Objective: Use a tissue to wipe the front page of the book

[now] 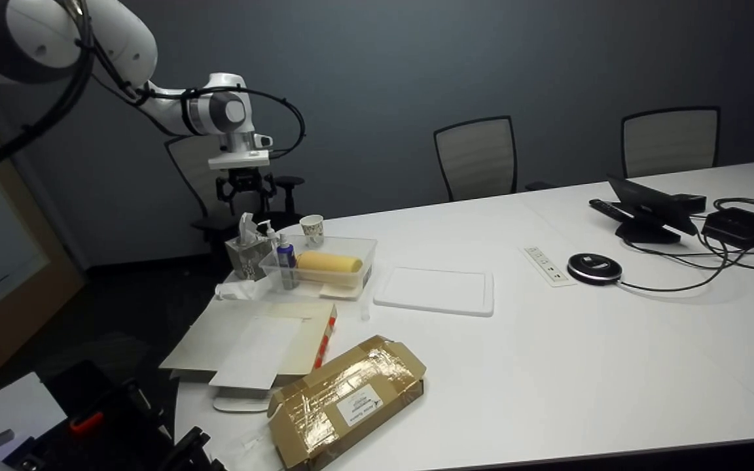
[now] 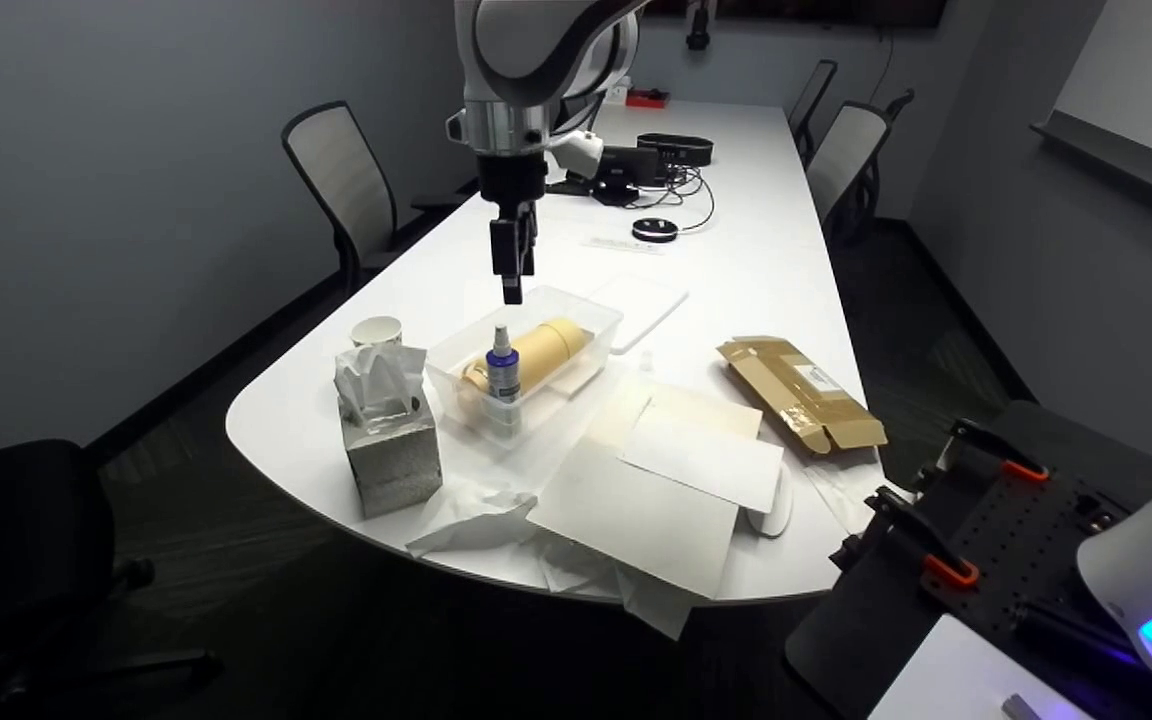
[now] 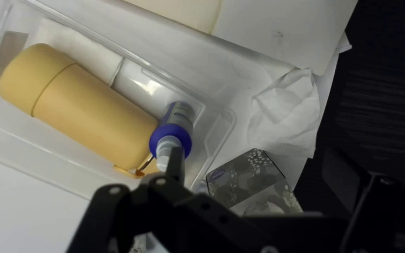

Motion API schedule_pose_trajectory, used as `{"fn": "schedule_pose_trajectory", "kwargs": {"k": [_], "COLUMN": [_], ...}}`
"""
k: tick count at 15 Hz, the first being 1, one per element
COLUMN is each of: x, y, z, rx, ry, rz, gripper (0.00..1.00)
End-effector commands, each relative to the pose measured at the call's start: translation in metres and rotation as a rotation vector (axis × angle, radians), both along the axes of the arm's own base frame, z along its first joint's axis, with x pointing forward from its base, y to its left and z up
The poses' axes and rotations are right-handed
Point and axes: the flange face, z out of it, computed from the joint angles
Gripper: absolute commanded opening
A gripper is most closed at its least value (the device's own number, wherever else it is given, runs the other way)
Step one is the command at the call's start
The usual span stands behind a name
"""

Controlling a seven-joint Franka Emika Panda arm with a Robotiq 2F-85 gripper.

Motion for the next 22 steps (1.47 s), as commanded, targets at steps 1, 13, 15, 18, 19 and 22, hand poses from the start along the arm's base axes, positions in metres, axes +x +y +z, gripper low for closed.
{"fn": "schedule_pose_trajectory", "kwargs": {"k": [1,13,15,18,19,22], "x": [-0.014,-0.073,-0.060,-0.043,-0.039,-0.033], "y": [0.067,0.143,0.138,0.135,0.135,0.142], "z": [-0.038,-0.174,-0.196,-0.219,-0.228,-0.240], "rx": [-0.027,-0.159,-0.132,-0.104,-0.101,-0.055], "ry": [0.017,0.030,0.000,-0.032,-0.034,-0.024], "rz": [-0.024,-0.286,-0.278,-0.266,-0.261,-0.242], "gripper": [1.00,1.00,1.00,1.00,1.00,1.00]}}
